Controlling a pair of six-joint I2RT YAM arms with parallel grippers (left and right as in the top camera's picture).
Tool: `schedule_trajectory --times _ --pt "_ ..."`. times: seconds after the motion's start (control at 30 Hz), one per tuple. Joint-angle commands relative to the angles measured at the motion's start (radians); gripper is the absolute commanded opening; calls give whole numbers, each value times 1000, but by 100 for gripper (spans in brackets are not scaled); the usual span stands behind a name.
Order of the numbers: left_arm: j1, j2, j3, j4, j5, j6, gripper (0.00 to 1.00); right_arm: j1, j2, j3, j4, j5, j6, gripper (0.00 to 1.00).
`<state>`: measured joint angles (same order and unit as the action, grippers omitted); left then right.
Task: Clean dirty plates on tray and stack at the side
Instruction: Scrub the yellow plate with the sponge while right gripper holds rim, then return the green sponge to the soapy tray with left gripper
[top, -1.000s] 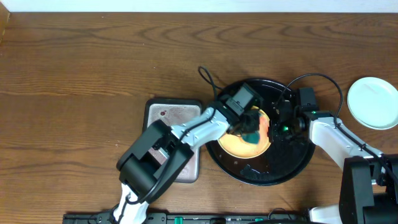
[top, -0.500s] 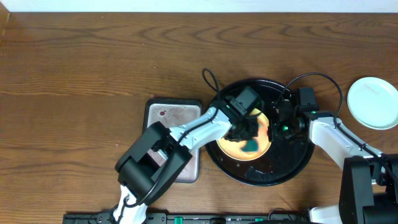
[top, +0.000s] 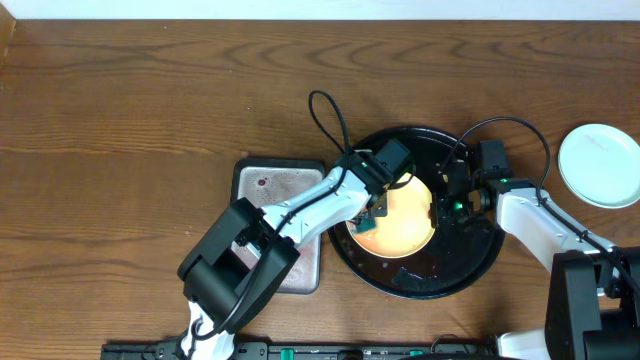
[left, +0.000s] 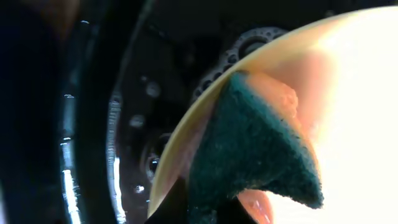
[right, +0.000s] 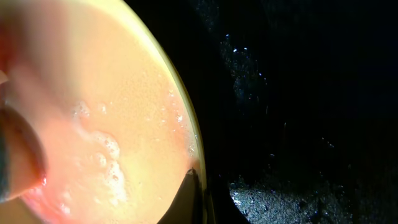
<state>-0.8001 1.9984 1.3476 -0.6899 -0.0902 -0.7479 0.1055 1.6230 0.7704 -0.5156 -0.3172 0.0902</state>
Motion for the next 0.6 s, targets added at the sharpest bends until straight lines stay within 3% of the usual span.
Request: schedule_trajectory --times 0.0,0.43,0.57 --pt "39 42 -16 -53 -207 32 8 8 36 -33 -15 85 -28 1" --pt "26 -189 33 -39 173 151 7 8 36 -33 -16 85 -27 1" --pt "60 -291 33 -146 190 186 7 8 36 -33 -16 85 -28 1"
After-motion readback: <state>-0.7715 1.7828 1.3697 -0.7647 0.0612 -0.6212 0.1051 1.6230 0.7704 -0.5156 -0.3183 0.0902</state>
